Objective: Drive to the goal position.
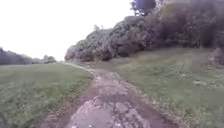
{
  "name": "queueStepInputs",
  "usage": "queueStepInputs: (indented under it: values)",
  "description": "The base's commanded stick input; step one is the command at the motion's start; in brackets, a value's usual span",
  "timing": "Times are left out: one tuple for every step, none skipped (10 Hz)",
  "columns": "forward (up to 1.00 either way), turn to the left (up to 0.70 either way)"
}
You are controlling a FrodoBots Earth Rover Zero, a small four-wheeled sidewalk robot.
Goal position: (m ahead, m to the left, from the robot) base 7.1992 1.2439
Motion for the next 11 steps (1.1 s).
queueStepInputs:
  values:
    - [1.0,0.0]
    - [1.0,0.0]
    - [1.0,0.0]
    - [1.0,0.0]
    - [1.0,0.0]
    - [1.0,0.0]
    - [1.0,0.0]
    - [1.0,0.0]
    - [1.0,0.0]
    - [1.0,0.0]
    - [1.0,0.0]
